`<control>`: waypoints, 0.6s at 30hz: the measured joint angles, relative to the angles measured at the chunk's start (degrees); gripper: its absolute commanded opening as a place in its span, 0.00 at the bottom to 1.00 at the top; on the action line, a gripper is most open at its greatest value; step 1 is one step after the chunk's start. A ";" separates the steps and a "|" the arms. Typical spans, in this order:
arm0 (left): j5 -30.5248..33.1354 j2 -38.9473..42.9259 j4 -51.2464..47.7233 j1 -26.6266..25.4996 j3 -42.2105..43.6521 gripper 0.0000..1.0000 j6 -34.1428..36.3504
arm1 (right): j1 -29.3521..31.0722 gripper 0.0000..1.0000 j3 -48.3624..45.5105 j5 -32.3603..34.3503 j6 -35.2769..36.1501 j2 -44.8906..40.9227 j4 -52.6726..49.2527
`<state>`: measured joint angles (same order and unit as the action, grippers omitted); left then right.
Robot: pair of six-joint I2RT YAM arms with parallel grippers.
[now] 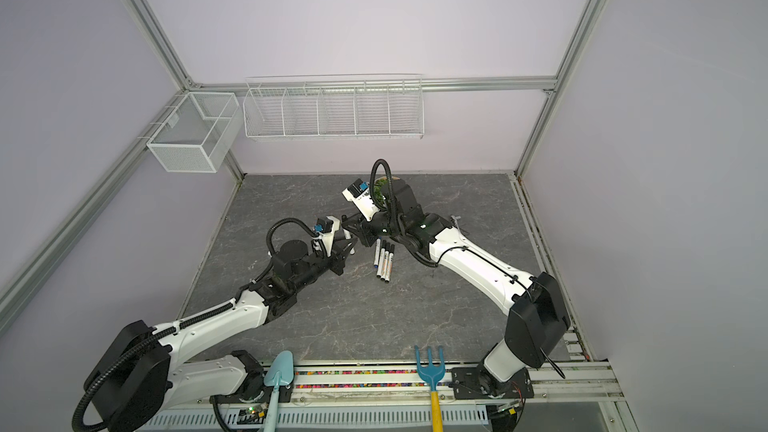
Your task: Insert the pens into the pen caps
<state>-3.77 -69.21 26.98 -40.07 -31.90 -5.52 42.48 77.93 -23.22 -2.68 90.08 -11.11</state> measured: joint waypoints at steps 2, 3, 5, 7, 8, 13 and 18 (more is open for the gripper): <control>0.44 0.00 -0.04 -0.22 0.00 0.00 0.81 | 0.00 0.14 0.52 0.04 0.02 0.00 -0.94; 0.61 0.04 -0.04 -0.35 0.00 0.00 1.20 | 0.00 0.15 0.83 0.07 0.04 0.00 -1.38; 0.79 0.17 -0.04 -0.50 0.02 0.00 1.60 | 0.00 0.15 1.38 0.04 0.00 -0.02 -2.25; 0.72 0.33 0.07 -0.57 0.04 0.00 1.81 | 0.00 0.18 1.77 0.04 -0.11 -0.07 -2.89; 0.70 0.35 0.09 -0.63 0.04 0.00 1.99 | 0.00 0.19 1.97 0.07 -0.17 -0.09 -3.26; 1.57 0.33 0.20 -0.46 0.31 0.00 2.05 | 0.00 0.23 2.23 -0.72 -0.57 -0.61 -7.17; 2.67 0.33 1.07 -0.07 0.31 0.00 1.73 | 0.37 0.25 2.23 -2.38 -0.74 -1.16 -11.39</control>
<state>-1.10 -68.88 28.05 -40.14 -31.59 -3.79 42.85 80.16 -25.61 -3.42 88.92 -22.50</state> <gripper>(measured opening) 0.103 0.247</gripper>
